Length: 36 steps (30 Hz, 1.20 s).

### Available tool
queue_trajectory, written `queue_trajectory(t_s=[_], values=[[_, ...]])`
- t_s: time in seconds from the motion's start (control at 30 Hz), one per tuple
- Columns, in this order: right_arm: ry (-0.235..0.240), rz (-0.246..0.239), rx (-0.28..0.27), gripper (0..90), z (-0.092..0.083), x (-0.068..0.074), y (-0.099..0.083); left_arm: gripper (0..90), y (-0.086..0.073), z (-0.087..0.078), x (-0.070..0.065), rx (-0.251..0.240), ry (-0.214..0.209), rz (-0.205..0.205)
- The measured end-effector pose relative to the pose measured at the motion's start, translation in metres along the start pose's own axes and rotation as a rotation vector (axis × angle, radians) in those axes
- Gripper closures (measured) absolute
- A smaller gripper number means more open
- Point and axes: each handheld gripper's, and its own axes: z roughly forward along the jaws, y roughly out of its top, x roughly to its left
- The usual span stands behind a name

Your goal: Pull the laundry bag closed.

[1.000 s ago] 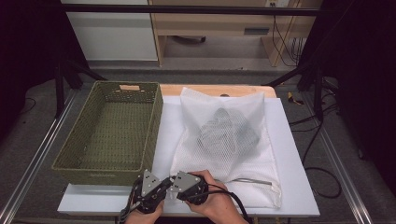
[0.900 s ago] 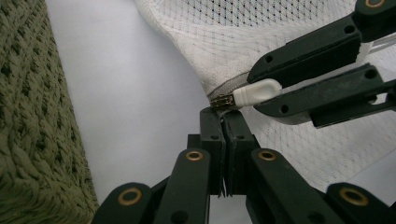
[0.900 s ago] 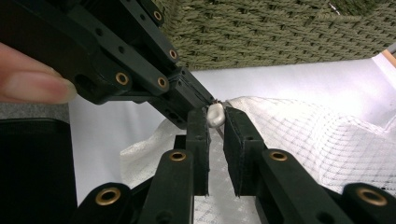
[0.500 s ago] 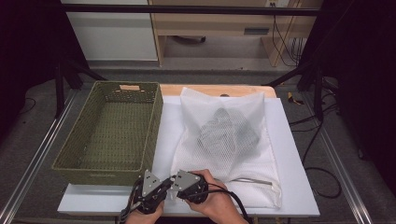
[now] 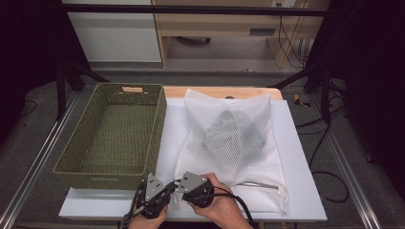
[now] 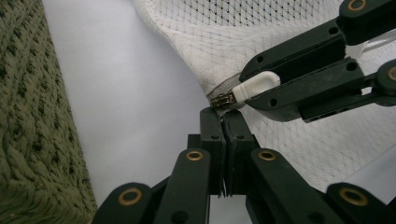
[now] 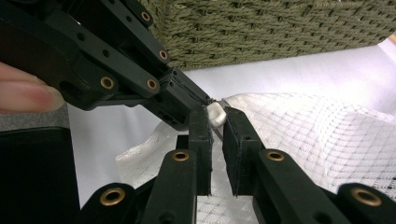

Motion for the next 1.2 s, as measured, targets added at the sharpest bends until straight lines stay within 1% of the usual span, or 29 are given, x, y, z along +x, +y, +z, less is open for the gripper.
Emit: queue_trajectory(t_s=[0.13, 0.17, 0.27, 0.67, 0.97, 1.03, 1.2], values=[[0.007, 0.015, 0.0, 82.1, -0.0001, -0.0008, -0.0001, 88.6, 0.0002, -0.0001, -0.0003, 0.0, 0.001, 0.001], [0.014, 0.03, -0.004, 82.1, -0.0001, -0.0017, -0.0005, 88.5, 0.0001, -0.0001, -0.0005, 0.0, 0.001, 0.002], [0.024, 0.053, -0.008, 82.0, 0.0, -0.0027, -0.0012, 88.5, 0.0, -0.0002, -0.0005, 0.002, 0.002, 0.004], [0.033, 0.071, -0.013, 81.6, 0.0002, -0.003, -0.0005, 88.5, -0.0002, -0.0001, -0.0008, 0.001, 0.005, 0.006], [0.055, 0.107, -0.025, 77.9, -0.0004, -0.0011, 0.0032, 88.5, 0.0, -0.0003, -0.0012, -0.004, 0.006, 0.011], [0.056, 0.108, -0.025, 79.4, -0.0006, -0.0018, 0.0034, 88.5, 0.0001, -0.0003, -0.0012, -0.003, 0.006, 0.011], [0.053, 0.145, -0.017, 83.0, -0.0015, -0.0047, 0.0022, 88.5, 0.0002, -0.0002, -0.0014, -0.005, 0.008, 0.014]])
